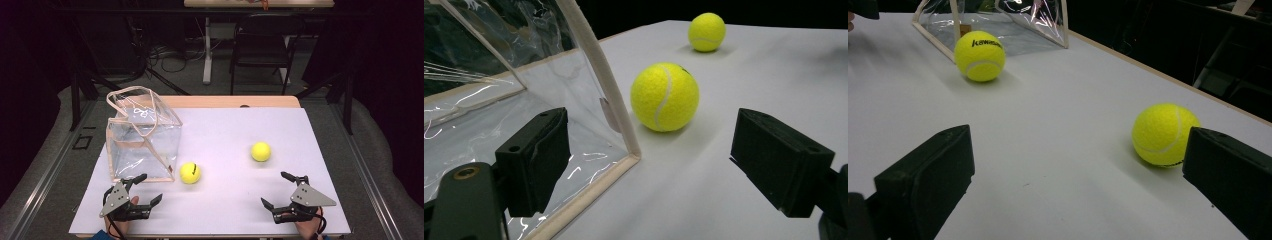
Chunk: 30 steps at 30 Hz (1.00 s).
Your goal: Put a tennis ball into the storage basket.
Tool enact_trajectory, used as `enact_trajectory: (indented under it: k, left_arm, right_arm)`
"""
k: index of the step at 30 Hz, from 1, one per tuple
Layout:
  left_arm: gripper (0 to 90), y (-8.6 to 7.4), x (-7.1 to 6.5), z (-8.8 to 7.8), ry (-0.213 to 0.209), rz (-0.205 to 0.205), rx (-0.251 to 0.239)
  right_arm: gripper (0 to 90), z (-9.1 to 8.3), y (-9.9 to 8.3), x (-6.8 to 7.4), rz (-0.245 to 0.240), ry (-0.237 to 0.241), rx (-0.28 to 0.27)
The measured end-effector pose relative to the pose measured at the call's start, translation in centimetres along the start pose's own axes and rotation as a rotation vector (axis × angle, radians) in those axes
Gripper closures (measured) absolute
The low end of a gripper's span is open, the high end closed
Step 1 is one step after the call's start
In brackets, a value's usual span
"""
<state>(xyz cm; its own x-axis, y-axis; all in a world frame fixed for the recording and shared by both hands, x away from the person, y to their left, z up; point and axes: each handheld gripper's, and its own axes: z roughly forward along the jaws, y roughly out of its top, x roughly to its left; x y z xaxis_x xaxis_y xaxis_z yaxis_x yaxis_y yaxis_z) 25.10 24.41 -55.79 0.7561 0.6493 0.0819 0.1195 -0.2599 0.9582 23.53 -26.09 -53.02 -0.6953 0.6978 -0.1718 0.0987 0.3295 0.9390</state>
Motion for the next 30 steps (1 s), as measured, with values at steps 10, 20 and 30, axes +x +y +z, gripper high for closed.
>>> enact_trajectory:
  k: [10,20,30]
  left_arm:
    - [15.7,0.1,-0.1,0.1,-0.009,0.003,-0.004]
    - [15.8,0.1,-0.1,0.0,-0.005,0.003,-0.007]
    - [15.8,0.1,-0.1,0.0,0.003,0.003,-0.01]
  right_arm:
    - [0.0,0.4,0.0,0.1,-0.002,0.021,0.03]
    - [0.0,1.1,0.2,0.4,0.001,0.032,0.061]
    - [0.0,2.1,0.8,0.5,0.007,0.048,0.102]
